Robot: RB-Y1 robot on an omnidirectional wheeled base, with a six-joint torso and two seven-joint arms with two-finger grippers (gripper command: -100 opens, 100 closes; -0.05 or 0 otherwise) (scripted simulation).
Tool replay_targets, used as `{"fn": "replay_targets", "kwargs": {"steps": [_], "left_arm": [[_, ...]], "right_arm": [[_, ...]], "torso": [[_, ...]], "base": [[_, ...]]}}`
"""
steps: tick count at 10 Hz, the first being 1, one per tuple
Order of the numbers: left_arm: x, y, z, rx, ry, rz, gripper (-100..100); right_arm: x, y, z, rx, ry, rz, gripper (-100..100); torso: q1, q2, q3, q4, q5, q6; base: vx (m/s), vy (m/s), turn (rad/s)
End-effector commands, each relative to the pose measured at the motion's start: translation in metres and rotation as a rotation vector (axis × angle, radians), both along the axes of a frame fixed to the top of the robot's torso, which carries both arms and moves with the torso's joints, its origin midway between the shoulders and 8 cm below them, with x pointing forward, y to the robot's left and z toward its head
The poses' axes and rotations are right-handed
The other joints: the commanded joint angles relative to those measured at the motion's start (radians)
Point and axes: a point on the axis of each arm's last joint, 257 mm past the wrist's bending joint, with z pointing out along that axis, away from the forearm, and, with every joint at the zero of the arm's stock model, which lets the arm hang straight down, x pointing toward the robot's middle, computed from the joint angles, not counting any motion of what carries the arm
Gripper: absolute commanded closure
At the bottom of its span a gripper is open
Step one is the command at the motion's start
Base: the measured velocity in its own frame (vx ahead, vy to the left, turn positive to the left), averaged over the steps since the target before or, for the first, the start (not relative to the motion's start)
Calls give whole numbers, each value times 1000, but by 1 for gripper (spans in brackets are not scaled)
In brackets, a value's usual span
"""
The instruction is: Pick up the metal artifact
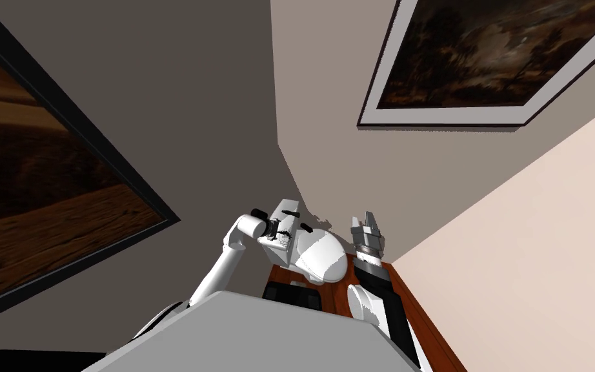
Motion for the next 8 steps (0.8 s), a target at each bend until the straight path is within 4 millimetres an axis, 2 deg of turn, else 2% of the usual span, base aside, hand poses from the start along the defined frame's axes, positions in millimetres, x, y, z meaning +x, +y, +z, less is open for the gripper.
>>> {"fn": "replay_targets", "kwargs": {"steps": [1, 5, 6, 7, 8], "left_arm": [[-9, 4, -8, 19, 53, -4, -100], [-17, 9, -14, 38, 97, -6, -100], [-17, 9, -14, 39, 101, -6, 0], [-14, 9, -21, 39, 101, -3, -100], [-12, 10, -25, 38, 101, -1, -100]], "right_arm": [[0, 0, 0, 0, 0, 0, 0], [0, 0, 0, 0, 0, 0, 0], [0, 0, 0, 0, 0, 0, 0], [0, 0, 0, 0, 0, 0, 0], [0, 0, 0, 0, 0, 0, 0]], "torso": [[0, 0, 0, 0, 0, 0], [0, 1, 0, 0, 0, 0], [-1, 1, 1, 0, 0, 0], [-1, 1, 1, 0, 0, 0], [-1, 1, 1, 0, 0, 0]], "base": [[23, 12, -40], [10, 7, -19], [0, 0, 0], [2, -3, -21], [3, -6, -31]]}}
